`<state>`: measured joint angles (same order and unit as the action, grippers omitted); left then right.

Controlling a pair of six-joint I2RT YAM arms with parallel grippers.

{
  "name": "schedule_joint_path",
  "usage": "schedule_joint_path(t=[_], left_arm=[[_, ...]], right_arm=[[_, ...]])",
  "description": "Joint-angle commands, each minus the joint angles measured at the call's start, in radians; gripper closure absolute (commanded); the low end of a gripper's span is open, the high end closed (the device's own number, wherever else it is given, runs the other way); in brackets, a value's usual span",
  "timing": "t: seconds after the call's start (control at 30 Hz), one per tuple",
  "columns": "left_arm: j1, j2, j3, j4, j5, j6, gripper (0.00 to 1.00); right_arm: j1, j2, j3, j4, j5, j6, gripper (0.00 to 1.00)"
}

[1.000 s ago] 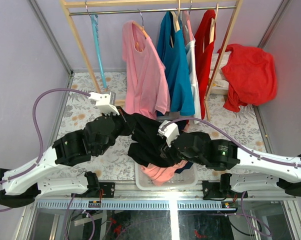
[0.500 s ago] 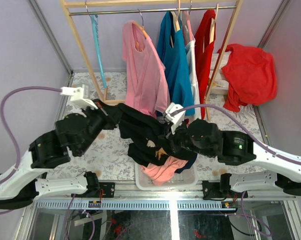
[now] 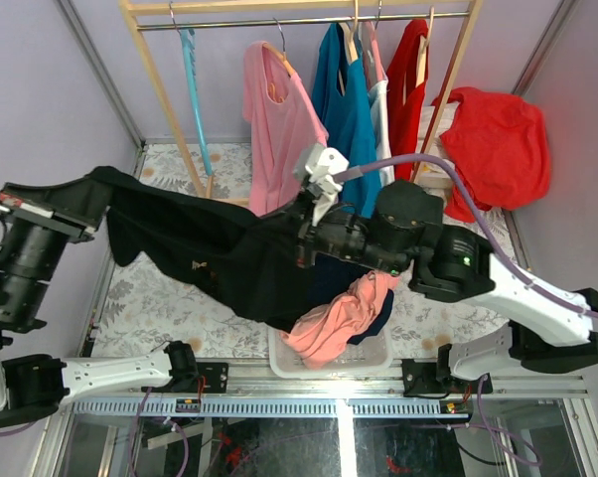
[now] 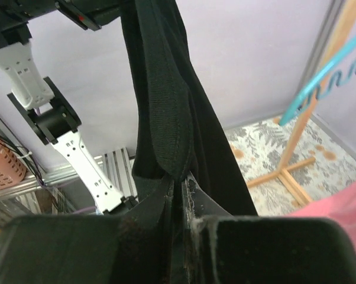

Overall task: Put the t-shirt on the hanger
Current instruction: Pick up the T-shirt from the center of the board.

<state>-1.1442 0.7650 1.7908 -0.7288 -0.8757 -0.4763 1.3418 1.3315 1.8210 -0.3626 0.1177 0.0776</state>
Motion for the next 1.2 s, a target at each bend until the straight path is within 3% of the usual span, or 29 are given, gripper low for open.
schedule_joint_path(t=[0.0,0.1,0.3,0.43,0.6,0.7,0.8,0.87,0.93,1.0,1.17], left_arm=[[0.004,0.004,0.019,0.047,-0.073,0.056,1.0],[0.004,-0.004,-0.059,-0.032,-0.1,-0.022,1.0],[0.004,-0.016,-0.374,-0.119,-0.065,-0.235,1.0],[0.004,-0.021,-0.451,-0.092,-0.079,-0.263,1.0],[0.004,-0.008,-0.263,0.078,-0.036,-0.078,1.0],[0.004,-0.005,-0.14,0.22,0.026,0.041,1.0],[0.004,0.006,-0.007,0.289,0.056,0.131,1.0],[0.004,-0.016,0.014,0.375,0.068,0.204,1.0],[0.004,-0.04,0.009,0.447,0.08,0.256,1.0],[0.004,-0.047,0.02,0.482,0.089,0.292,1.0],[0.004,-0.02,0.092,0.466,0.052,0.359,1.0]], right_arm=[[0.003,0.058,0.096,0.06,-0.084,-0.042,1.0],[0.0,-0.001,-0.023,0.074,-0.039,-0.04,1.0],[-0.07,-0.155,-0.335,0.097,0.013,0.03,1.0],[-0.148,-0.189,-0.382,0.124,-0.049,0.058,1.0],[-0.206,-0.022,-0.123,0.123,-0.236,0.066,1.0],[-0.205,0.159,0.165,0.127,-0.403,0.098,1.0],[-0.207,0.402,0.56,0.068,-0.558,0.168,1.0],[-0.208,0.536,0.733,0.081,-0.616,0.214,1.0],[-0.213,0.576,0.768,0.154,-0.66,0.262,1.0],[-0.215,0.564,0.697,0.26,-0.684,0.299,1.0],[-0.222,0.547,0.602,0.348,-0.691,0.296,1.0]])
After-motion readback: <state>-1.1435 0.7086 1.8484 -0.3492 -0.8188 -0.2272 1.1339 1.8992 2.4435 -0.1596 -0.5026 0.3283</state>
